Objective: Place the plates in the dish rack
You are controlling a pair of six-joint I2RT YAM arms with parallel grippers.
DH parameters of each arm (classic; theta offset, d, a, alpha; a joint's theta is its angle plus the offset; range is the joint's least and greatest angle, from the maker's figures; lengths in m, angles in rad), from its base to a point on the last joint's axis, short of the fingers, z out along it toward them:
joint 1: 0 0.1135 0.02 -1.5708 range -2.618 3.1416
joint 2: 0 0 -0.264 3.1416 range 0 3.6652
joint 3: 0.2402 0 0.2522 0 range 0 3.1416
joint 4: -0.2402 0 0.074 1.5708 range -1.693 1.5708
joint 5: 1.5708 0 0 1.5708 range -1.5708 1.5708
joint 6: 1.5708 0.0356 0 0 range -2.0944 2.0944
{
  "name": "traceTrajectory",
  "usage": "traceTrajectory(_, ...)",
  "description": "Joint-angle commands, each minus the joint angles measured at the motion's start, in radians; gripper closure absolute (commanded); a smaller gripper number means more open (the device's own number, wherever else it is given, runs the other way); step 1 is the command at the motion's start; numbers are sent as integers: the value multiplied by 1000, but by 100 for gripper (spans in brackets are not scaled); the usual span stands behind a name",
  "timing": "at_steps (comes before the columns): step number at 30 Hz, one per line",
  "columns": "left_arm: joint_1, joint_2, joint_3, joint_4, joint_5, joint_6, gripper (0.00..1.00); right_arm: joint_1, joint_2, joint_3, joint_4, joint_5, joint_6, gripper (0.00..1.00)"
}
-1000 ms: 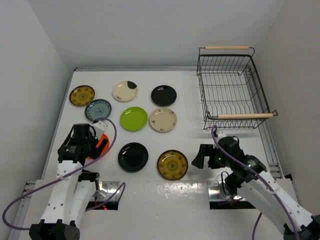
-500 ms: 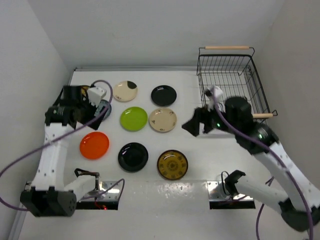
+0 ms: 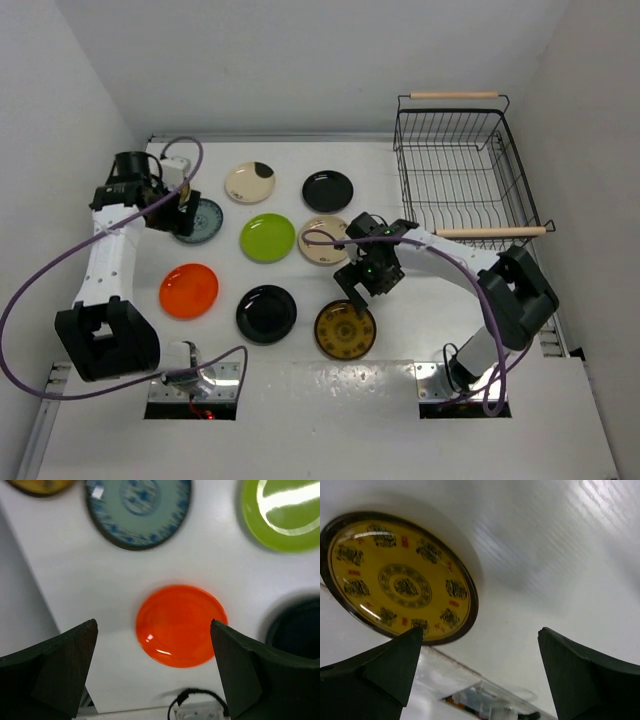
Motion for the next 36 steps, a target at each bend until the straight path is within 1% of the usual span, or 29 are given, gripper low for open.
traceTrajectory(1, 93, -65, 123, 201, -67, -92, 0, -8, -21, -44, 157, -18, 34, 4)
traceTrajectory(2, 107, -78, 123, 236, -86, -118, 0, 1, -6, -59, 173, -36, 42, 7)
traceTrajectory(3, 116, -103, 123, 301, -143, -146, 0, -14, 11, -71, 184, -76, 54, 10)
traceTrajectory(4, 127, -103, 113, 329, -159, -164, 0, -15, 19, -111, 226, -90, 69, 13)
traceTrajectory(5, 141, -103, 113, 340, -159, -165, 0, -15, 34, -128, 245, -99, 75, 18)
traceTrajectory(7, 141, -73, 100, 328, -141, -165, 0, -15, 45, -179, 317, -150, 114, 22)
traceTrajectory(9, 150, -62, 70, 328, -141, -165, 0, -14, 67, -231, 388, -177, 129, 28)
traceTrajectory(10, 150, -50, 41, 328, -141, -165, 2, -15, 80, -242, 397, -178, 155, 37)
traceTrajectory(11, 150, -49, 28, 328, -141, -165, 2, -16, 80, -251, 403, -182, 163, 37)
traceTrajectory(12, 150, -40, 19, 328, -141, -174, 3, -15, 79, -254, 406, -194, 171, 48)
traceTrajectory(14, 159, -40, 4, 328, -132, -184, 3, -18, 71, -266, 411, -225, 165, 62)
traceTrajectory(15, 160, -40, 4, 328, -132, -184, 3, -15, 44, -268, 399, -225, 155, 76)
traceTrajectory(17, 160, -40, -7, 328, -132, -194, 3, -19, 19, -269, 355, -208, 128, 90)
traceTrajectory(18, 160, -40, -7, 328, -132, -194, 3, -21, 2, -269, 348, -201, 123, 100)
traceTrajectory(20, 160, -31, -7, 337, -132, -194, 3, -37, -54, -254, 293, -196, 100, 100)
traceTrajectory(21, 160, -19, -7, 337, -123, -194, 3, -45, -94, -201, 270, -207, 94, 100)
traceTrajectory(23, 160, -10, 2, 337, -123, -194, 3, -45, -134, -153, 195, -217, 62, 100)
traceTrajectory(24, 160, -10, 11, 337, -123, -194, 3, -45, -150, -66, 134, -220, 56, 100)
traceTrajectory(25, 160, 0, 11, 337, -123, -203, 3, -47, -172, -34, 115, -219, 42, 100)
traceTrajectory(26, 160, 12, 22, 337, -133, -203, 3, -54, -202, -4, 104, -219, 37, 100)
traceTrajectory(28, 160, 27, 47, 337, -133, -203, 3, -70, -248, 127, 78, -216, 48, 100)
traceTrajectory(29, 160, 36, 57, 337, -142, -203, 3, -85, -252, 195, 75, -199, 48, 100)
traceTrajectory(30, 160, 58, 79, 337, -142, -203, 3, -102, -257, 227, 69, -188, 57, 100)
traceTrajectory(31, 160, 70, 91, 337, -142, -203, 3, -113, -262, 323, 70, -161, 57, 100)
traceTrajectory(33, 160, 96, 113, 337, -120, -203, 3, -154, -263, 385, 72, -78, 57, 100)
traceTrajectory(34, 160, 124, 132, 337, -109, -203, 1, -168, -254, 474, 72, -5, 54, 100)
traceTrajectory(35, 160, 139, 143, 337, -91, -203, 1, -204, -237, 505, 75, 38, 51, 100)
traceTrajectory(36, 160, 153, 154, 337, -80, -203, 1, -241, -214, 533, 70, 171, 42, 100)
